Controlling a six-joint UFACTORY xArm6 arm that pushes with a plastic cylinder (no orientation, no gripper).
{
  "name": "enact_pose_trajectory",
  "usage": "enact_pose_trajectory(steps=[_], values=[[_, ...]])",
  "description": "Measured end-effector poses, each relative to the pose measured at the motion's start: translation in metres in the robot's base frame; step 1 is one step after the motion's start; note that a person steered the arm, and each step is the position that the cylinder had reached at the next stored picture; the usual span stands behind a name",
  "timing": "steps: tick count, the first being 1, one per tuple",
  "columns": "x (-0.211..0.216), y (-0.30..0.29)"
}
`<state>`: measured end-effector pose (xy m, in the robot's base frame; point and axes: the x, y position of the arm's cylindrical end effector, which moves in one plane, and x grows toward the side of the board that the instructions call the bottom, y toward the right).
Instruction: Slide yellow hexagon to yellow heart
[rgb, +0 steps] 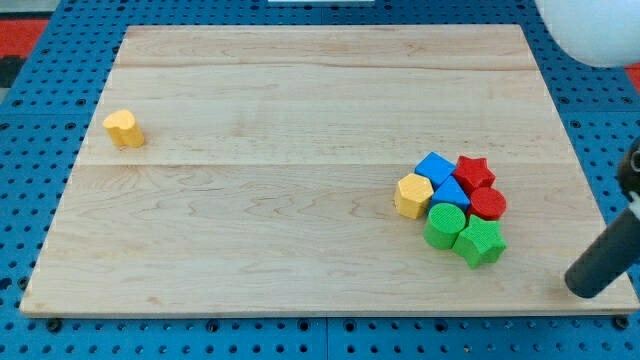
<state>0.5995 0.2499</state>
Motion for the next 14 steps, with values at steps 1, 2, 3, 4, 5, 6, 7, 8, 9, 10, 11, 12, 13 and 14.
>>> enact_pose_trajectory(steps=[1,2,3,4,5,6,7,8,9,10,11,12,13,14], values=[[0.0,0.013],[0.0,0.016],[0.0,0.019],[-0.037,0.019],[-0.081,0.019],[-0.098,0.016],[-0.082,0.014],[-0.086,-0.03],[-0.087,-0.087],[-0.091,-0.143],[-0.131,-0.189],[-0.147,-0.229],[-0.148,-0.211],[-0.18,-0.183]])
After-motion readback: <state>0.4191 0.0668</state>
